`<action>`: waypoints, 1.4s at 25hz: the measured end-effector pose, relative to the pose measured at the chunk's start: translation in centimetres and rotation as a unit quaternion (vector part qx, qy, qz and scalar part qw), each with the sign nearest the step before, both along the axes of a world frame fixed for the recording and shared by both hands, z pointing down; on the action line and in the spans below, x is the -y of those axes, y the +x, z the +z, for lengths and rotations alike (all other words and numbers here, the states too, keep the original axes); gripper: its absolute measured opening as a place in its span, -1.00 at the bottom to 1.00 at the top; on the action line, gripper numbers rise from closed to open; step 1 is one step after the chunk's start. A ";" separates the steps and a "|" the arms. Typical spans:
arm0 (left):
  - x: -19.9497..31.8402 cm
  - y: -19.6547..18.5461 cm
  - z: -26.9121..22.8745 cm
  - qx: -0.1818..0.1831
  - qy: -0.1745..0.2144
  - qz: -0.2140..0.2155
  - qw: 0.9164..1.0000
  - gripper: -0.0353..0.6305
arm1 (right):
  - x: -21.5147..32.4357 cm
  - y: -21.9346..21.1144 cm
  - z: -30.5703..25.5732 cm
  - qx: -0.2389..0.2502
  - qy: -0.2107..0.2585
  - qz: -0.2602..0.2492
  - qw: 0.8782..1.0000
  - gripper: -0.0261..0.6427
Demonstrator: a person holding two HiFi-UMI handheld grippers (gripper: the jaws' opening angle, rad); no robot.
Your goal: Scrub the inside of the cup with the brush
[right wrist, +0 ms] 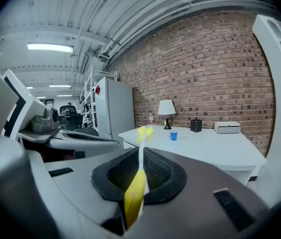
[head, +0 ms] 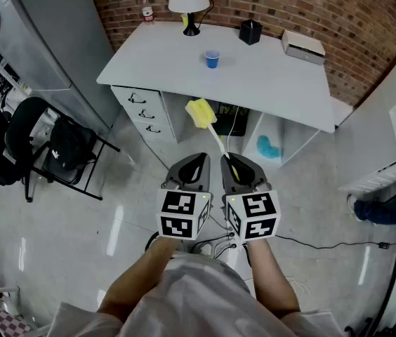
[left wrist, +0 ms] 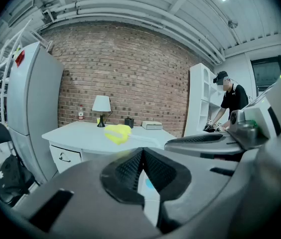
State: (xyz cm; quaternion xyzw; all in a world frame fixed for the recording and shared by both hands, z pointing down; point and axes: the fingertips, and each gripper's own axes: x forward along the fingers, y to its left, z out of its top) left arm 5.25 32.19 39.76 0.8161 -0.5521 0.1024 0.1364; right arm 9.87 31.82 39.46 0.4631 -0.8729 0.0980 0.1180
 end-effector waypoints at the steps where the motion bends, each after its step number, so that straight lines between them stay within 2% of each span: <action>1: 0.0 0.2 0.0 0.000 0.000 0.001 1.000 -0.88 | 0.0 0.2 0.0 0.001 -0.001 0.001 1.000 -0.85; 15: 3.6 0.4 1.0 -0.006 -0.009 0.021 1.000 -0.88 | 3.2 0.0 0.9 0.002 -0.008 0.013 1.000 -0.85; 35: 18.2 -3.9 1.5 -0.021 -0.026 0.084 0.996 -0.88 | 16.6 -4.2 1.0 0.006 -0.026 0.069 0.997 -0.85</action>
